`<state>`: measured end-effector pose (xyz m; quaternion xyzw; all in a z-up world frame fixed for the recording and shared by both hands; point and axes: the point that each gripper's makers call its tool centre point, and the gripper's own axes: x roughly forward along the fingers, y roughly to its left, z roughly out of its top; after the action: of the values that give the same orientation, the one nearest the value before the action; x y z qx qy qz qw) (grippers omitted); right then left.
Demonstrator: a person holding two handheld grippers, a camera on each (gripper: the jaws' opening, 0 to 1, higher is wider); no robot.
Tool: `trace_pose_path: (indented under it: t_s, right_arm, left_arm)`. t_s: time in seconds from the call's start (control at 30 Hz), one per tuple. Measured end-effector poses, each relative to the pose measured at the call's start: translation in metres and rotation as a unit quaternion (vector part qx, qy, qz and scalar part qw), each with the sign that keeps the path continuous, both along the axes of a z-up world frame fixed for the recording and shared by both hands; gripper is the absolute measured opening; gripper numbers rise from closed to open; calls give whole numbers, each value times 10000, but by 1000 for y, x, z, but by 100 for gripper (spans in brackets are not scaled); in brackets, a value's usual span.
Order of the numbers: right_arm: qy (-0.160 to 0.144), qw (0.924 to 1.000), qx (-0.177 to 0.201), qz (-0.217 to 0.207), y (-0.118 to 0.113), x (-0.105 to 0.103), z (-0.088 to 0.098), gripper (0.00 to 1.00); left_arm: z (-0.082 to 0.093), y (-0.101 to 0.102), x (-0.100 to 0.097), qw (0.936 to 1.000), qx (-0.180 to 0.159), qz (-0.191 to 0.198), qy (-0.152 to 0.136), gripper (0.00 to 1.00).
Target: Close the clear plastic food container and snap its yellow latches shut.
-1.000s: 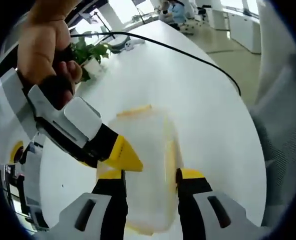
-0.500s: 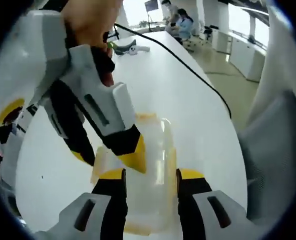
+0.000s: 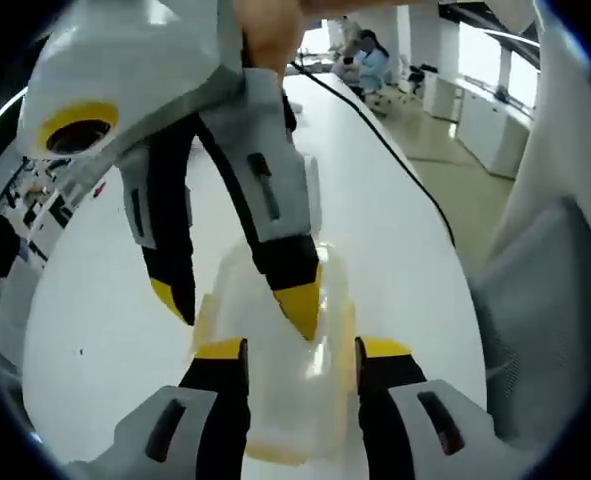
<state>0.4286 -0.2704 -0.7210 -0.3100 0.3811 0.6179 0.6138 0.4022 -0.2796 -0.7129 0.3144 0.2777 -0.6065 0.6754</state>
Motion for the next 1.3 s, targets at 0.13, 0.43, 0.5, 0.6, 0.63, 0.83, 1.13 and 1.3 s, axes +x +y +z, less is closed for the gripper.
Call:
trace_pose_path:
  t_s: [0.13,0.43,0.5,0.6,0.63,0.83,1.13,1.3]
  right_arm:
    - [23,9997,170,-171,1,0,3,54]
    - [-64,9996,212,-159,-9,-4,6,62]
    - [-56,9994,269,-201,-10,-4,7,66]
    - [-64,9996,196,-200,-15,-7,5,68]
    - [-60,9995,206,-213,-15,-7,5,69]
    - [-97,9995,221,-204,-21,-12,0,80]
    - [-49,9992,248,-294,-29,-16,-5,89]
    - [-42,9991,192,-380,-38,-17,-12,93]
  left_arm:
    - [4,6,3,10000,-22,28,26,47]
    - [2,21,10,9999,107,27,82,56]
    - [2,24,14,9999,114,58,103,60]
    - [0,31,16,9996,171,83,199,65]
    - [0,33,17,9996,177,70,222,66]
    - [-3,41,17,9992,251,21,325,72]
    - [-10,48,20,9986,339,-22,394,80]
    - [-16,50,20,9983,402,-57,412,83]
